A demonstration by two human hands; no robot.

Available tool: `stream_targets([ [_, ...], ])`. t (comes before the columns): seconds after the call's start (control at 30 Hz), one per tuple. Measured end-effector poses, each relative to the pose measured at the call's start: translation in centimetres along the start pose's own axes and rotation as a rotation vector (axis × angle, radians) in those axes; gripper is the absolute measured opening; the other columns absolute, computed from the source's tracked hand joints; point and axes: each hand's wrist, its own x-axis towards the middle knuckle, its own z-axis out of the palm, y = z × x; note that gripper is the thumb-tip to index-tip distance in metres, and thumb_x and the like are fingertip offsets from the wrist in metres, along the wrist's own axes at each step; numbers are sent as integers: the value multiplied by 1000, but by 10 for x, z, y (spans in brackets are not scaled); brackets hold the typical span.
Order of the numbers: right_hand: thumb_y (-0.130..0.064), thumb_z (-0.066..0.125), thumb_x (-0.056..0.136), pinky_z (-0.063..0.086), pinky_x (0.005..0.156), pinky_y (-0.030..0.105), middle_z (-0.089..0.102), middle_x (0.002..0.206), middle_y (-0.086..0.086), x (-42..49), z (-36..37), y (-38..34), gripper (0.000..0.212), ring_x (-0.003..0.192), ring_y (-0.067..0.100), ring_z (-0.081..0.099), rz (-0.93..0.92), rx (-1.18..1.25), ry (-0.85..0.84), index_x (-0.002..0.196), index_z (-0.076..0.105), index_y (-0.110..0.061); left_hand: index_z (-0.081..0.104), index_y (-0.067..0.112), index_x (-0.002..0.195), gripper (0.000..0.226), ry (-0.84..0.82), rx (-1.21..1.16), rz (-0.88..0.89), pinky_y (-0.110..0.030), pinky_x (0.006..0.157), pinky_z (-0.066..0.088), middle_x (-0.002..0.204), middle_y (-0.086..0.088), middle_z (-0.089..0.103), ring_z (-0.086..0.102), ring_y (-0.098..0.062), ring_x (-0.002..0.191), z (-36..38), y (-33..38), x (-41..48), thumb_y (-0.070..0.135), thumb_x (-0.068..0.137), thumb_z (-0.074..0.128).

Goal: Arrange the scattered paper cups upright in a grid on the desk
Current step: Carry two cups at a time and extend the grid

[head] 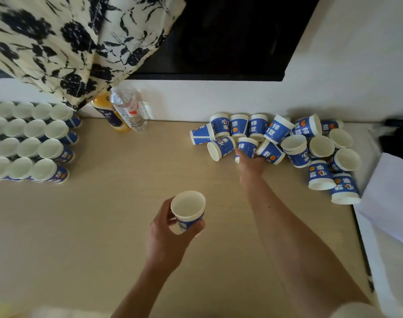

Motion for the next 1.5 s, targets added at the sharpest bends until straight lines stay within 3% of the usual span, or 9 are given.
stream_targets([
  [0.07,-45,90,67,56,91,42,66,119,3,4,6,0,74,103,22,68,11,-50,51,125,55,-15,61,37,119,64,25,0,-7,-33,84,58,110,19,70,68,-8,100,-7,-3,-3,25,65,94],
  [0.2,-43,88,72,56,93,39,68,120,3,3,7,0,70,100,19,67,-31,-90,49,127,57,-13,61,37,119,64,41,-2,-2,-23,80,55,110,19,71,69,-8,99,-15,-4,-9,24,65,93],
  [0.33,-26,85,80,50,81,29,59,109,-2,-16,-4,6,59,90,13,60,-35,-13,26,128,57,-9,62,35,119,64,47,11,19,-22,81,55,109,18,71,69,-8,99,-24,-6,-12,22,65,93],
  [0.47,-31,86,75,45,60,23,70,104,6,-47,-18,31,52,75,14,63,-31,-57,23,115,63,-5,62,35,119,63,40,-5,29,-22,81,55,109,18,71,69,-8,100,-41,-11,-14,21,66,93],
  [0.57,-22,87,72,48,68,24,70,105,7,-75,-30,56,49,80,17,65,-129,-50,-7,110,60,-7,63,34,118,62,42,-19,38,-26,83,57,109,18,70,68,-8,101,-59,-18,-17,20,67,93],
  [0.83,-4,88,67,52,83,28,66,107,-2,-187,-34,91,56,93,8,62,-455,-67,-208,113,58,-13,62,32,120,65,113,-103,77,-39,87,58,111,16,70,68,-9,100,-122,-42,-44,39,61,87],
  [0.97,-6,89,66,50,80,15,67,106,-9,-262,-10,105,57,95,1,64,-556,-95,-330,112,58,-19,62,32,120,64,191,-156,90,-41,88,58,108,17,71,68,-10,100,-167,-58,-73,38,61,87],
  [1.27,-4,88,70,49,81,13,68,115,-8,-406,58,164,60,105,6,65,-602,-173,-626,119,59,-22,62,32,119,59,365,-226,102,-40,88,57,106,16,73,69,-7,98,-279,-111,-128,24,67,91],
  [1.5,-6,90,68,51,87,31,70,113,-6,-475,109,199,59,104,8,66,-582,-209,-735,116,61,-22,61,31,121,59,503,-235,67,-33,88,57,107,17,72,68,-4,98,-361,-150,-155,19,71,89],
])
